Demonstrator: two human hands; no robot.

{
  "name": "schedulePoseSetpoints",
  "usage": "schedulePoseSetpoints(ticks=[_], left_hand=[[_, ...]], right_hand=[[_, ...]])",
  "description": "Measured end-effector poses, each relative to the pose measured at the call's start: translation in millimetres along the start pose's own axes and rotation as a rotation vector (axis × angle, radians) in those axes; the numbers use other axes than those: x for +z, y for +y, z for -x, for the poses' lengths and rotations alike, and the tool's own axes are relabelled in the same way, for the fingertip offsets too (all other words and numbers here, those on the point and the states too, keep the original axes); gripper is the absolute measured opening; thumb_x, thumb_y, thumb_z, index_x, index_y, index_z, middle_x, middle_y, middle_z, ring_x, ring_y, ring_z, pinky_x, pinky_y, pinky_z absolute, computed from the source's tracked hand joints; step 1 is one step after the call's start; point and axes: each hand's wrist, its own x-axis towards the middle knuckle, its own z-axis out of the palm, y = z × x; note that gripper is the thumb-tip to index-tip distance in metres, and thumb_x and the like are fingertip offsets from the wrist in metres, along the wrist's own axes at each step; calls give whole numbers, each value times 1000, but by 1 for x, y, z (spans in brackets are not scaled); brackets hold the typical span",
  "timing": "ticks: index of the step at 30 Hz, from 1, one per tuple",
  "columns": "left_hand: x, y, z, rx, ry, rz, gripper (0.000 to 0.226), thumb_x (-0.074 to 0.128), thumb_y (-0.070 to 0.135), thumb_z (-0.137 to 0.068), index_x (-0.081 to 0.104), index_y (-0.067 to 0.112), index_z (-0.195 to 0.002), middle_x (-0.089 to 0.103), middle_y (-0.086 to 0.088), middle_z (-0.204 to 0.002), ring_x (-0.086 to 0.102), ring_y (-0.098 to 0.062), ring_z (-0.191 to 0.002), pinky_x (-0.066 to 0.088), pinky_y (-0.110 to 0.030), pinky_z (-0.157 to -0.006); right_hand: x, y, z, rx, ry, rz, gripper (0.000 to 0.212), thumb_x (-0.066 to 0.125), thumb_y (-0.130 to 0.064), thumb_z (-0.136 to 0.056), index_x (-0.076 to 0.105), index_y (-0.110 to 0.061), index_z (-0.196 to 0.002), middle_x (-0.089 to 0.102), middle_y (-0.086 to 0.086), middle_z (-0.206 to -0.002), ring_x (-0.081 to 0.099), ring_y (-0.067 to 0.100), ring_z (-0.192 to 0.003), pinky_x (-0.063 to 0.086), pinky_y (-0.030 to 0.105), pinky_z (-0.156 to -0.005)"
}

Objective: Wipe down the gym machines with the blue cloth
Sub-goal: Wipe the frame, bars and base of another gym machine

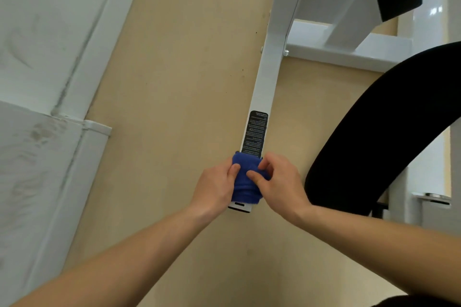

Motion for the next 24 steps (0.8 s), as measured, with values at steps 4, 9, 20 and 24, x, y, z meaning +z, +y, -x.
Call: schedulePoseSetpoints(ticks=[4,9,20,24], left_hand=[[1,-3,5,-8,14,14,28,41,33,-104,58,30,-82,61,13,-71,57,-4,-67,34,-17,-56],[-3,17,-39,29,88,-47,29,42,29,-104,66,17,-94,60,6,-79,54,-18,-73,26,-25,-62],[3,-14,29,69,-5,-60,31,38,32,-105,59,19,-124,70,-3,-100,62,-22,-87,47,-37,-80],[-1,-3,6,92,9,-92,29,38,29,-105,61,14,-113,69,-6,-92,60,-27,-83,45,-39,-76]], right_hand=[[2,4,0,-28,-38,40,34,80,-29,-79,47,-30,-71,52,-12,-73,48,6,-68,35,24,-61],[-7,-5,-29,8,95,-15,29,81,-33,-78,53,-28,-75,55,-10,-75,50,6,-70,36,22,-60],[10,14,22,-139,-25,-16,26,76,-26,-85,50,-28,-85,47,-14,-87,47,-5,-82,36,10,-68],[6,15,4,-122,18,-55,27,81,-24,-80,54,-28,-83,51,-8,-85,49,1,-79,37,10,-67]])
